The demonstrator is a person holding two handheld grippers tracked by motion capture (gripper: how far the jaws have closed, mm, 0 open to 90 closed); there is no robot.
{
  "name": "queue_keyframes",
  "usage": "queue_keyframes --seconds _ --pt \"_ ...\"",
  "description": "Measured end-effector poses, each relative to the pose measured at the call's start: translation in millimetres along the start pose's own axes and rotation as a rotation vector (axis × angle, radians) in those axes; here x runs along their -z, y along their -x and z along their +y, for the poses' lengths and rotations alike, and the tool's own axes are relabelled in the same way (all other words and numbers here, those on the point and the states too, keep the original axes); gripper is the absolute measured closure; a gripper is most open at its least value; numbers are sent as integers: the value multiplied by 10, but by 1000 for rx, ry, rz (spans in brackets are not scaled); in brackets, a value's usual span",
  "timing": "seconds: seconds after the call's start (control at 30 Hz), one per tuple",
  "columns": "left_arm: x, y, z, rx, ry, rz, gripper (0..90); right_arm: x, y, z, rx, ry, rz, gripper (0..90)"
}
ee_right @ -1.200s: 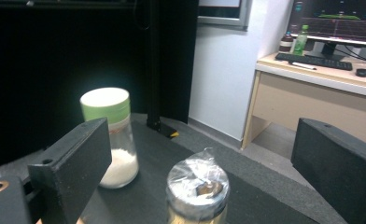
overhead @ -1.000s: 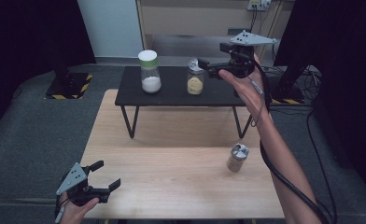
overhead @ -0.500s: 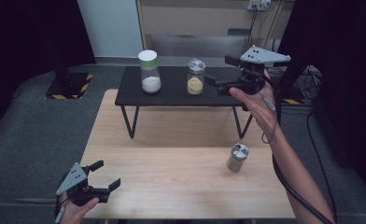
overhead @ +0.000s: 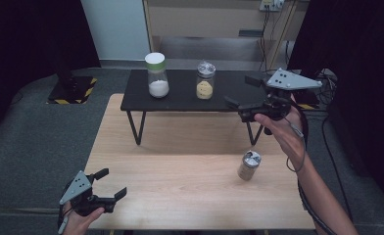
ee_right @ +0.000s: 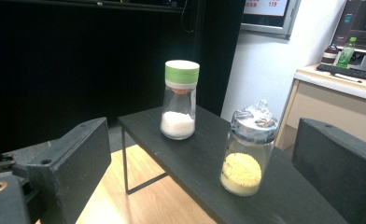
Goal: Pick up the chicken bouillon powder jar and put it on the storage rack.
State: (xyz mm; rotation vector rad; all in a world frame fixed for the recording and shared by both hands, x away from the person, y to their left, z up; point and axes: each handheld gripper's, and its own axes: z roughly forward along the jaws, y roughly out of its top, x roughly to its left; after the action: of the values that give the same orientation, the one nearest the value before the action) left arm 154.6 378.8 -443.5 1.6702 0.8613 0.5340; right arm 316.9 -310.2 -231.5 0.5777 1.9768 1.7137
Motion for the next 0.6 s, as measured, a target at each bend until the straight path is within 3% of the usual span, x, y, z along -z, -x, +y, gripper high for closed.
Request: queue_keyframes --seconds 0.6 --pt "-4 1 5 -3 -4 1 13 486 -169 -309 -22 25 25 53"
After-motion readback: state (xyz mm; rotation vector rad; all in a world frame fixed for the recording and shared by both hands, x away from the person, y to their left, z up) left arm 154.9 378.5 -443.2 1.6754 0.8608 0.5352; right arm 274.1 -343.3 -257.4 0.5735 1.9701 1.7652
